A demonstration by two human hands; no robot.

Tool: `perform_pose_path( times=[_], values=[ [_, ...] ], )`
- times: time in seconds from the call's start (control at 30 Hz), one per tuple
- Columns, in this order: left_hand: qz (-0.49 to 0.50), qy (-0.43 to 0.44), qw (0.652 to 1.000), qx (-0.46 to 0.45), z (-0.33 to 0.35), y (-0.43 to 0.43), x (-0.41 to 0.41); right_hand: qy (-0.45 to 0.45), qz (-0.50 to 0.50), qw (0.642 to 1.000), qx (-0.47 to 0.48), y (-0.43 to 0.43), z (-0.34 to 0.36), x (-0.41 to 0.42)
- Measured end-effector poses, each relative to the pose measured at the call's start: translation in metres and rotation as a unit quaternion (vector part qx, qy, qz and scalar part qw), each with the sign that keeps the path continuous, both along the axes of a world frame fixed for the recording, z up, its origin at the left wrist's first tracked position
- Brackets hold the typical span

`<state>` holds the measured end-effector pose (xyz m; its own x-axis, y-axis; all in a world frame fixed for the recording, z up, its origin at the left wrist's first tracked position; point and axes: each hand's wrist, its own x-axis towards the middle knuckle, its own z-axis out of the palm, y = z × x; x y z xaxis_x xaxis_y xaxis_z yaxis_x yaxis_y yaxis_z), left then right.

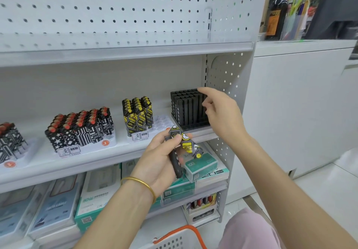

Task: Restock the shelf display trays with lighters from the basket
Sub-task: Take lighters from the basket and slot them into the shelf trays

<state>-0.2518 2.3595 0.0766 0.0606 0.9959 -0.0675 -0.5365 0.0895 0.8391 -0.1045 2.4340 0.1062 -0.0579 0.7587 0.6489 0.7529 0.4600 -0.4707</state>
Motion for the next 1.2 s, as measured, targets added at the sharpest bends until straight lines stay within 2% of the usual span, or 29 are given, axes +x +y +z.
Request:
perform_pose_path(
  times=[0.07, 0.1, 0.2, 0.27, 0.33, 0.47, 0.53, 0.67, 0.9, 1.2],
  values=[
    [0.028, -0.018, 0.999, -0.013, -0.001, 0.0, -0.003, 0.051, 0.04, 0.998, -0.011, -0.014, 0.003, -0.003],
    [0.04, -0.029, 0.999, -0.018, -0.002, 0.0, -0.004, 0.088, 0.078, 0.992, -0.045, -0.022, 0.006, -0.004],
    [0.066, -0.068, 0.995, -0.027, -0.001, -0.001, -0.006, 0.181, 0.185, 0.949, -0.183, -0.042, 0.012, -0.01],
    [0.08, -0.095, 0.992, -0.023, 0.0, -0.002, -0.008, 0.211, 0.234, 0.919, -0.236, -0.048, 0.013, -0.012],
    [0.09, -0.112, 0.99, -0.014, 0.0, -0.003, -0.012, 0.216, 0.271, 0.903, -0.255, -0.048, 0.012, -0.016],
    [0.1, -0.077, 0.992, -0.02, 0.0, -0.008, -0.02, 0.207, 0.249, 0.926, -0.196, -0.034, 0.018, -0.027],
    [0.092, -0.062, 0.993, -0.044, 0.001, -0.01, -0.025, 0.175, 0.21, 0.951, -0.141, -0.021, 0.026, -0.035],
    [0.062, -0.055, 0.994, -0.075, 0.003, -0.013, -0.031, 0.023, 0.164, 0.984, -0.067, 0.001, 0.035, -0.062],
    [0.029, -0.039, 0.997, -0.067, -0.003, -0.013, -0.04, -0.089, 0.176, 0.98, -0.039, 0.019, 0.033, -0.082],
    [-0.006, -0.049, 0.998, -0.044, -0.006, -0.011, -0.046, -0.156, 0.175, 0.972, -0.024, 0.022, 0.045, -0.088]
  ],
)
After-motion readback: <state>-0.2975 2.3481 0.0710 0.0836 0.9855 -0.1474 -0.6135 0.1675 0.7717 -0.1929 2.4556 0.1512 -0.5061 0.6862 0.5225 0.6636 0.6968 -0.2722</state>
